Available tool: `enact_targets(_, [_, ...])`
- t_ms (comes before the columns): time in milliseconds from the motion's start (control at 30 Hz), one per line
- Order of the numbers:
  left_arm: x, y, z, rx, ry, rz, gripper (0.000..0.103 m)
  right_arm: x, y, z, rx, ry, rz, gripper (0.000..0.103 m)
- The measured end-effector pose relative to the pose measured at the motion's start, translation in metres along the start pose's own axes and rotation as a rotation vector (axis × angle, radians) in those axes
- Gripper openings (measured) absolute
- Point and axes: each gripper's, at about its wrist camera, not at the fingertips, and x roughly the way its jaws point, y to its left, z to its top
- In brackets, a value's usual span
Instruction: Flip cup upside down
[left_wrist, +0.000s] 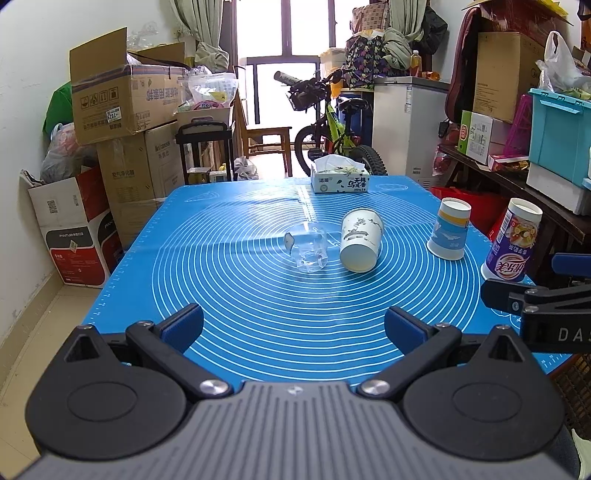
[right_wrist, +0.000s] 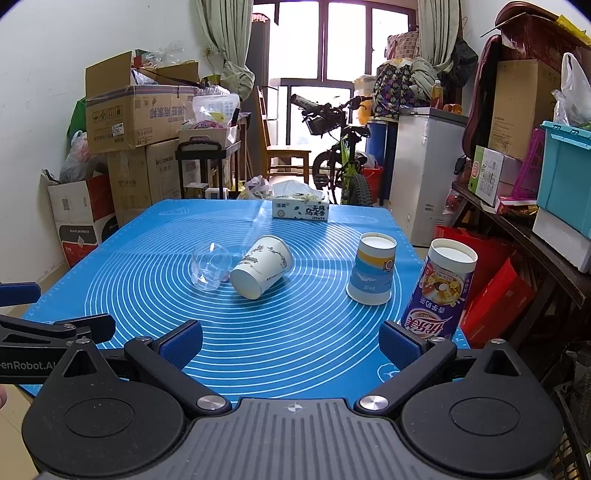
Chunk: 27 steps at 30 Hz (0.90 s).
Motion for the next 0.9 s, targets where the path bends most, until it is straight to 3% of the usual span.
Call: enact_targets(900, [-0.0019,-0.0045,0.0028,0.016,-0.009,-0.006,0.102,0.0006,0.0002,0.0003,0.000,0.006,-0.002,0.103])
